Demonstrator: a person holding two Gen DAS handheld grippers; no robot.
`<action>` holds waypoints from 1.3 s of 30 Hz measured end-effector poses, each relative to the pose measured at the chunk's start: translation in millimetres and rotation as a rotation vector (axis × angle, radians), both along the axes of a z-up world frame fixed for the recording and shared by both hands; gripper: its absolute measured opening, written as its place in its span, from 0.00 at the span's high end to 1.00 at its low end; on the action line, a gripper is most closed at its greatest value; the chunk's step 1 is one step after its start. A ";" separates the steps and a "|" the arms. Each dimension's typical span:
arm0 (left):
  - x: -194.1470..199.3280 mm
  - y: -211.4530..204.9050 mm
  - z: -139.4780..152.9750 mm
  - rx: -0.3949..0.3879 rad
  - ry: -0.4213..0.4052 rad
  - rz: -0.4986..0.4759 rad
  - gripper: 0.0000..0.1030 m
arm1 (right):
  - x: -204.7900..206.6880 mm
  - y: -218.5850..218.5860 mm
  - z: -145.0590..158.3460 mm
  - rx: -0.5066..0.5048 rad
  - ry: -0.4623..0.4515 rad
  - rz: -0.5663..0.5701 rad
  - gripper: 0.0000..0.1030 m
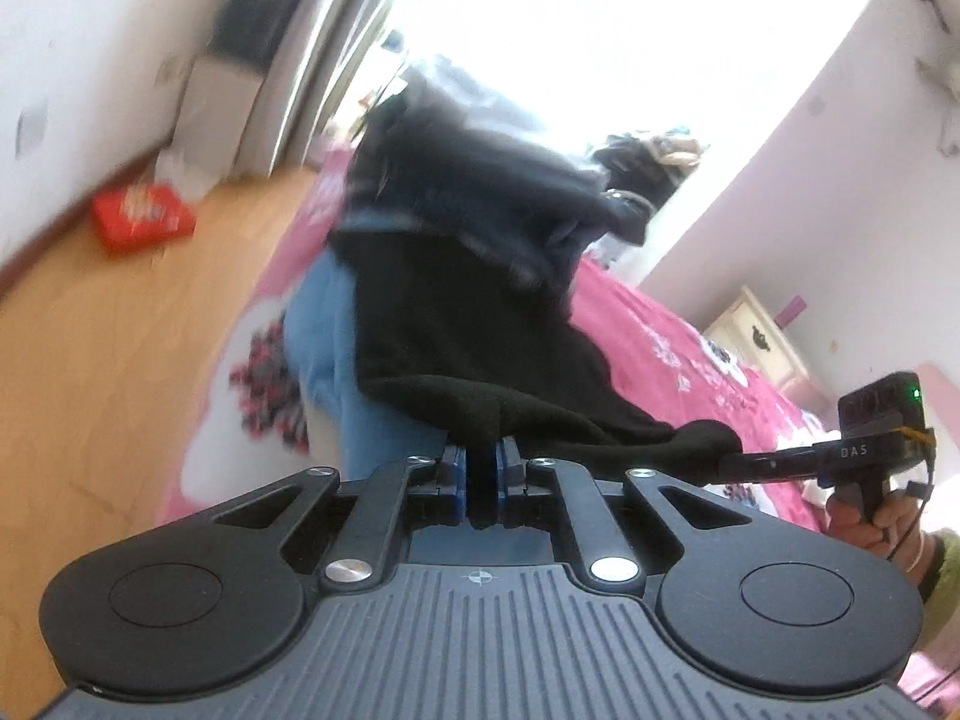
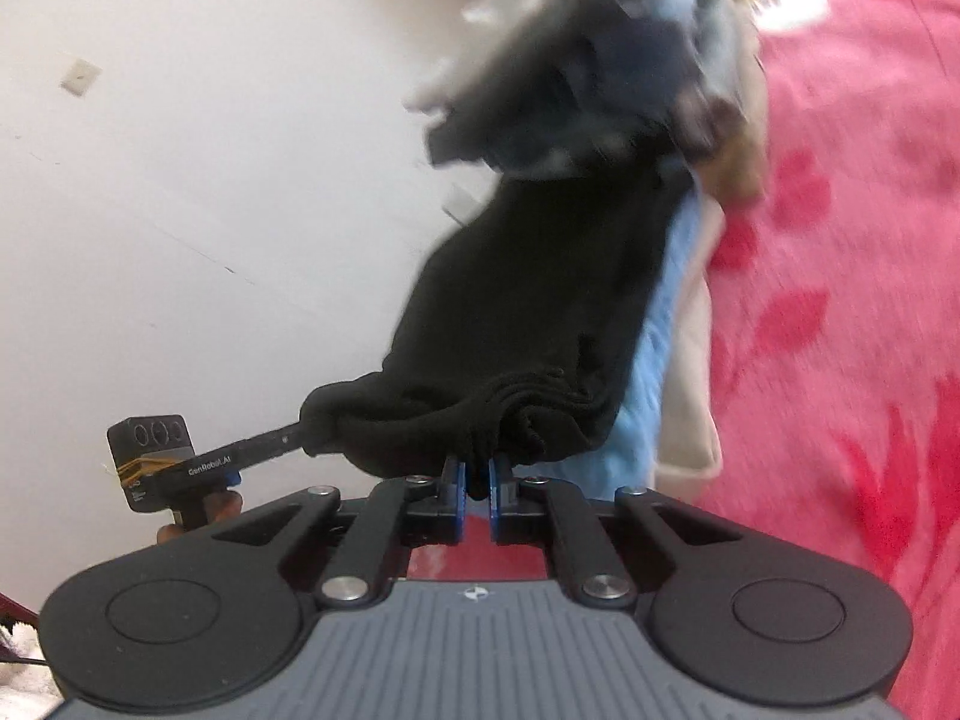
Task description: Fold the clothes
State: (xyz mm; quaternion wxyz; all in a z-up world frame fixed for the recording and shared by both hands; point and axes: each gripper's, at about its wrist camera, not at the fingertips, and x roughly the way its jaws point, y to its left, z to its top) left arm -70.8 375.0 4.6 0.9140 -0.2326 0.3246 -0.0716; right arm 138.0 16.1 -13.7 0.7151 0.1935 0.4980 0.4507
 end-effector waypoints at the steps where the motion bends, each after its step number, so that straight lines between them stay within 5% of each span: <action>1: 0.9 -3.5 -2.7 0.026 0.014 -0.015 0.93 | -0.8 0.4 0.9 0.000 -0.010 0.003 0.93; 9: -1.8 -12.7 -49.5 0.098 0.104 -0.046 0.93 | -17.5 10.4 -51.9 -0.149 0.022 0.016 0.93; 19: -7.1 -24.1 -52.7 0.198 0.151 -0.112 0.88 | -27.2 18.2 -70.1 -0.240 -0.026 0.043 0.91; 25: -19.9 -17.7 -45.5 0.258 0.178 -0.088 0.70 | -25.3 7.7 -68.3 -0.296 -0.033 0.023 0.64; 29: -33.1 -3.5 -26.0 0.285 0.155 -0.024 0.70 | -27.5 -8.7 -41.9 -0.347 -0.166 0.022 0.65; 34: -10.1 -3.0 -11.8 0.215 0.071 0.026 0.70 | -36.4 2.4 0.0 -0.264 -0.444 -0.003 0.67; 39: 32.8 -11.6 -27.5 0.177 0.065 0.051 0.69 | -37.7 41.2 -5.1 -0.231 -0.571 -0.027 0.68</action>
